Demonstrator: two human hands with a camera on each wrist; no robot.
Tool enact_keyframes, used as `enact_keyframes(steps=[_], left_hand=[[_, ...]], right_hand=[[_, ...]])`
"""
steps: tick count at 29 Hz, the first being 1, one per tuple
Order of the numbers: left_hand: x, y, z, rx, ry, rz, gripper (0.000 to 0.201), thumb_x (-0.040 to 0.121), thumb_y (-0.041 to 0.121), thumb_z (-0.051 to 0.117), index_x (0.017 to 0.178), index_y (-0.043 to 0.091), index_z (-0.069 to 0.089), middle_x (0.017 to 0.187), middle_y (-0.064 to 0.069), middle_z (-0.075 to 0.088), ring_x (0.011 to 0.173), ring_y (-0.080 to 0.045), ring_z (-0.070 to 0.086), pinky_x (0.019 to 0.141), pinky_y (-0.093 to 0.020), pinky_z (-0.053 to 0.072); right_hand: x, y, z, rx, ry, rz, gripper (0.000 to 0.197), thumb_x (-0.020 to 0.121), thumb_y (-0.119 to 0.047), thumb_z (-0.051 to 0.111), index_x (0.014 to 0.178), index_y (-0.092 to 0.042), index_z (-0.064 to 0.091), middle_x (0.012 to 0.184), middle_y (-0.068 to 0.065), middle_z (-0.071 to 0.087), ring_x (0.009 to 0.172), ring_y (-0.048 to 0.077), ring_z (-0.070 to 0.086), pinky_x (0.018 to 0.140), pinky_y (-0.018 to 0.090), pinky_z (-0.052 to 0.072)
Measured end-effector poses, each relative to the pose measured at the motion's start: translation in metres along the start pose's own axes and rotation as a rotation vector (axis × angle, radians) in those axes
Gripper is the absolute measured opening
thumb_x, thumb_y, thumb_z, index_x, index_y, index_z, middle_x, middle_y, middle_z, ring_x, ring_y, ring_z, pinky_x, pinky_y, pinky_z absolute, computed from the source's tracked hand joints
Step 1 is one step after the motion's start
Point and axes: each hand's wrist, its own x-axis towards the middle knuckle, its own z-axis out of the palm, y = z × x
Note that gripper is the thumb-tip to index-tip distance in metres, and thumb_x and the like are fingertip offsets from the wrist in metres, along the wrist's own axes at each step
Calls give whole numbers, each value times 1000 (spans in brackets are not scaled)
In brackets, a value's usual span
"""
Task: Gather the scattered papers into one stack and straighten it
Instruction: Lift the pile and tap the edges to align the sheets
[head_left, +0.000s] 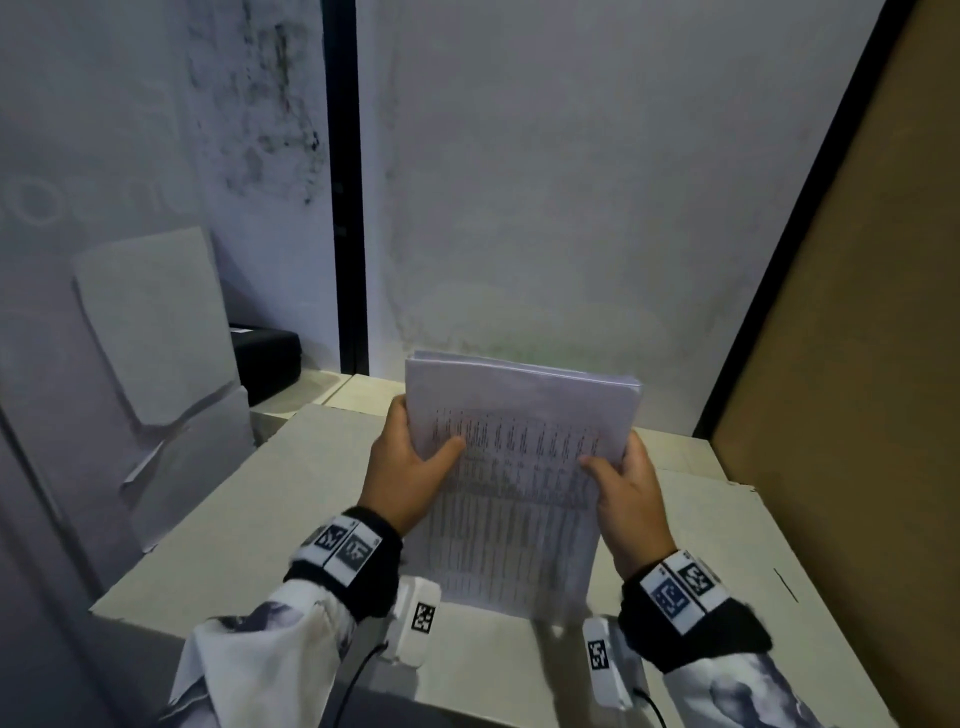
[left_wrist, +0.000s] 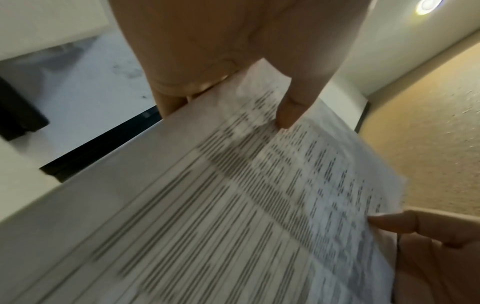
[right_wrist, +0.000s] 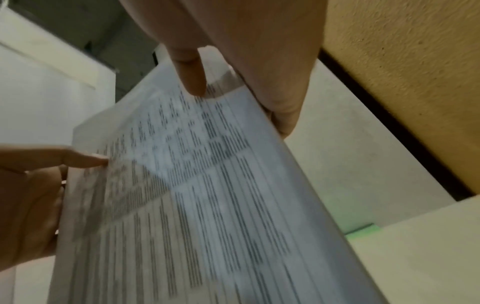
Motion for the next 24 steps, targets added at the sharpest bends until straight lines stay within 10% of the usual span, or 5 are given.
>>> enact_keyframes(steps=[4,8,14,24], left_hand=[[-10,-10,-2,-60,-25,-54,45,87,20,72,122,29,46,112,12,64,104,-5,63,91,-40,57],[10,24,1,-263,147,-19,50,79,45,74,115,15,55,99,2,68,86,-6,69,67,-22,56],[27,54,18,-116,360,-42,44,83,52,69,65,15,53,62,6,52,59,-11,47,56,-25,39],[19,48,26,-138,439,112,36,89,34,63,63,20,43,58,10,43,50,2,43,50,-7,35]], right_hand=[[-9,16,-5,-13,-13,38,36,95,-4,58,122,-28,57,121,5,69,114,26,67,87,43,60],[2,-10,1,130,44,-65,44,89,-35,68,128,-16,57,119,8,70,108,25,70,85,43,59],[19,-46,24,148,225,-13,60,75,-75,58,67,-19,38,59,-11,38,65,16,42,67,34,35],[19,-35,27,80,369,-71,51,80,-62,56,54,-22,38,58,-7,39,65,18,41,66,38,37]])
